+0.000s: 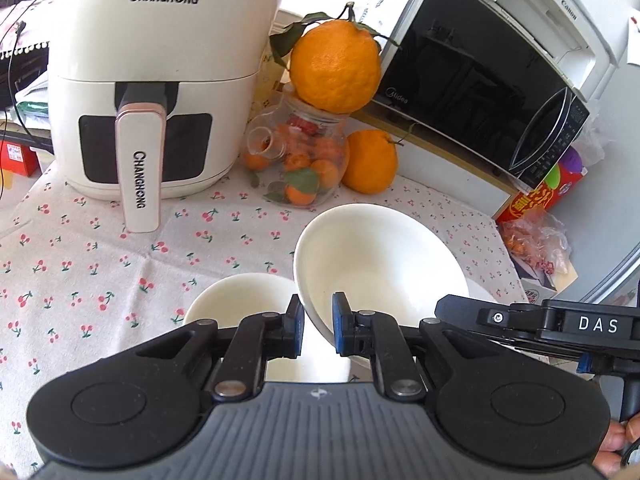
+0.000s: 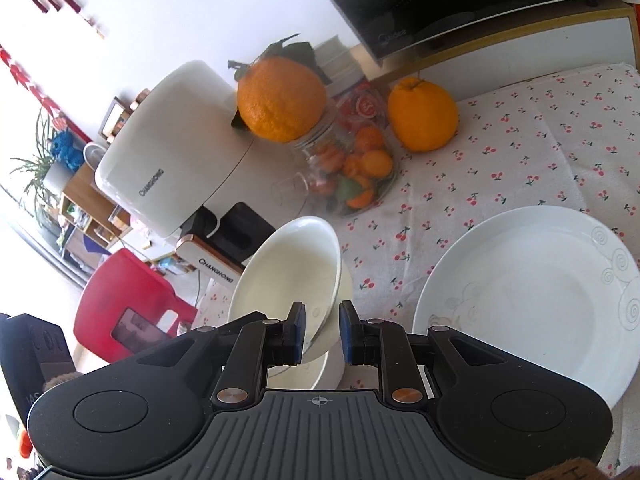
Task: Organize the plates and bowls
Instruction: 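Lift the small bowl with both grippers and lower it into the bowl stack, then open both grippers and release the small bowl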
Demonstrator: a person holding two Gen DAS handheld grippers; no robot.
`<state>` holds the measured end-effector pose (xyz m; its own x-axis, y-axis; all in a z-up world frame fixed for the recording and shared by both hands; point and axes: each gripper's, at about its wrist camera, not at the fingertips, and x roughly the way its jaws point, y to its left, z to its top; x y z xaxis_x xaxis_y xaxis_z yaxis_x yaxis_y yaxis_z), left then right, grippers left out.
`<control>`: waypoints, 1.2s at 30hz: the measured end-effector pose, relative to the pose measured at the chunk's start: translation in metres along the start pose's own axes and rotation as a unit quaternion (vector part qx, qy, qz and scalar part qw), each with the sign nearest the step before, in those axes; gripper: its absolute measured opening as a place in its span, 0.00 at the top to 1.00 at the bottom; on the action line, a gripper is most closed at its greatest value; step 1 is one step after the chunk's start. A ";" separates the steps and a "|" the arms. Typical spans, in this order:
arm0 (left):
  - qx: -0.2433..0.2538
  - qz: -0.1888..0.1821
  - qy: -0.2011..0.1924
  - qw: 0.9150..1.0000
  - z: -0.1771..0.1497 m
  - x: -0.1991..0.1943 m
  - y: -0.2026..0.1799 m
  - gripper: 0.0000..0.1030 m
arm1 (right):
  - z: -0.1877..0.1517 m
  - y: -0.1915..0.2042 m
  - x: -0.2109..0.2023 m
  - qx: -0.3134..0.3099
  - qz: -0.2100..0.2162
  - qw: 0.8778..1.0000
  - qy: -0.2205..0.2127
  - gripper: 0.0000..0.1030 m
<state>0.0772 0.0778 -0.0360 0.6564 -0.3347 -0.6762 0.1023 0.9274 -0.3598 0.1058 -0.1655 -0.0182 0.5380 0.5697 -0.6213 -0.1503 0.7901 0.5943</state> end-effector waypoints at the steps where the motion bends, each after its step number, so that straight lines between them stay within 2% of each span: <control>1: -0.002 0.004 0.004 1.000 -0.002 -0.001 0.004 0.87 | -0.002 0.003 0.003 -0.004 0.000 1.000 0.006 0.81; 11: 0.010 0.047 0.028 0.998 -0.010 -0.012 0.023 0.87 | -0.018 0.028 0.033 -0.038 -0.002 0.998 0.049 0.81; 21: 0.031 0.082 0.050 0.995 -0.014 -0.007 0.025 0.86 | -0.029 0.035 0.048 -0.056 -0.017 0.996 0.065 0.81; 26: 0.063 0.108 0.047 0.991 -0.016 -0.003 0.021 0.82 | -0.033 0.038 0.051 -0.072 -0.023 0.995 0.069 0.81; 36: 0.106 0.134 0.039 0.985 -0.020 0.002 0.014 0.81 | -0.036 0.039 0.053 -0.087 -0.034 0.993 0.068 0.81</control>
<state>0.0648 0.0866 -0.0548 0.6230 -0.0781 -0.7783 0.0927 0.9954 -0.0256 0.0984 -0.0968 -0.0462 0.4364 0.5299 -0.7272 -0.2648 0.8480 0.4591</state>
